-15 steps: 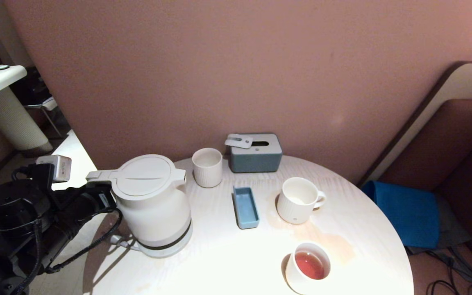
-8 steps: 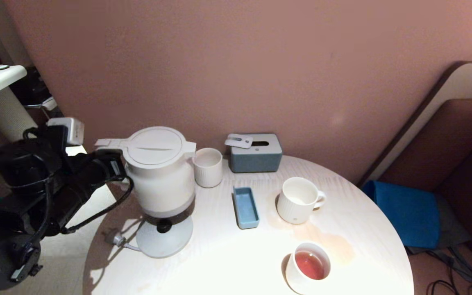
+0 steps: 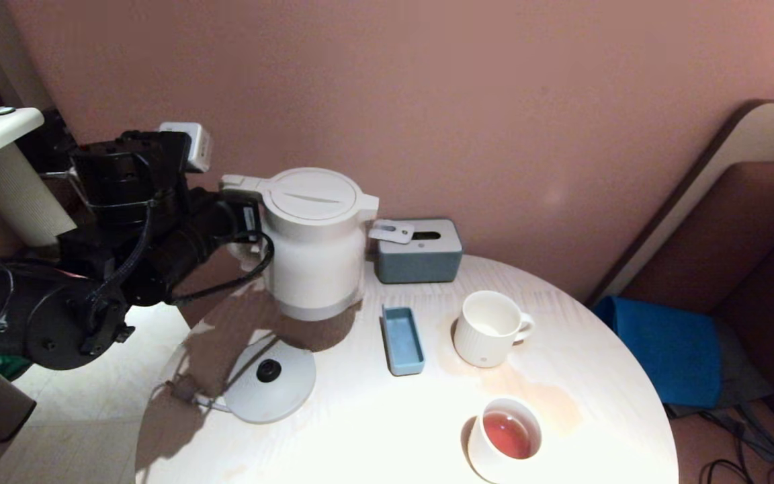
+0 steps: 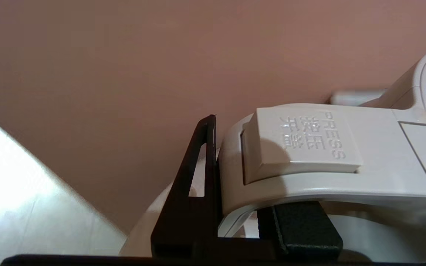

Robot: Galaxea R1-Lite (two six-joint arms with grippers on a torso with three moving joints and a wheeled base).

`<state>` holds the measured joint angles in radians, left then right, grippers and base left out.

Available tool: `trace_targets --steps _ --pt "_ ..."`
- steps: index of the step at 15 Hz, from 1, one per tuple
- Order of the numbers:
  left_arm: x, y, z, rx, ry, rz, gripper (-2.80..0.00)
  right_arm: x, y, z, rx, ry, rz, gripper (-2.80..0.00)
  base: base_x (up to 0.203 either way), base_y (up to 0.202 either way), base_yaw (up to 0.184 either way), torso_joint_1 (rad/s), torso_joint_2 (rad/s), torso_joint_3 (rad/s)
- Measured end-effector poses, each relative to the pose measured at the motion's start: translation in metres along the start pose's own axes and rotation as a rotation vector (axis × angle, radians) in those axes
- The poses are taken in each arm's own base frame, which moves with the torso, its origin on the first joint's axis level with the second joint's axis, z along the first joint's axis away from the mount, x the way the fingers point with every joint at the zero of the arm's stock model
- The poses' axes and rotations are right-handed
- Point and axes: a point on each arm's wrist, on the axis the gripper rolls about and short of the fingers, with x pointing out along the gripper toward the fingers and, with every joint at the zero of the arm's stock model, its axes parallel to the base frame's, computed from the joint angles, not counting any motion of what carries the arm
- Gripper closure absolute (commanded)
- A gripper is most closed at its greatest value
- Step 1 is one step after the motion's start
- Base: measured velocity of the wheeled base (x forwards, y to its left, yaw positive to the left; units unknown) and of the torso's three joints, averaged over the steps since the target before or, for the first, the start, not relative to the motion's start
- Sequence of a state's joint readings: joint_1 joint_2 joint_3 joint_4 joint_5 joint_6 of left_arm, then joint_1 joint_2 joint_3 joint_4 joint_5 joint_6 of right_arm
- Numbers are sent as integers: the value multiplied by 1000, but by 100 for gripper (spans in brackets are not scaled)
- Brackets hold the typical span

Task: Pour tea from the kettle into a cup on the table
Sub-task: Pour water into the cup

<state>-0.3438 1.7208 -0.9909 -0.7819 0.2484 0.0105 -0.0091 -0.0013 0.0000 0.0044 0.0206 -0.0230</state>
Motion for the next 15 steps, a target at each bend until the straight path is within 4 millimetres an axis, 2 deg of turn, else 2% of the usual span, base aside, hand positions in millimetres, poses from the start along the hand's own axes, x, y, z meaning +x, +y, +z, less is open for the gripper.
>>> trace_targets --steps 5,8,11,15 --pt "31 -31 13 57 -53 23 0 0 0 0 0 0 0 0 0 0 0 0 0 0" --pt "36 -50 18 89 32 -25 0 0 0 0 0 0 0 0 0 0 0 0 0 0" --pt "40 -67 39 89 9 -60 0 0 0 0 0 0 0 0 0 0 0 0 0 0" --pt "40 -92 46 122 41 -117 0 0 0 0 0 0 0 0 0 0 0 0 0 0"
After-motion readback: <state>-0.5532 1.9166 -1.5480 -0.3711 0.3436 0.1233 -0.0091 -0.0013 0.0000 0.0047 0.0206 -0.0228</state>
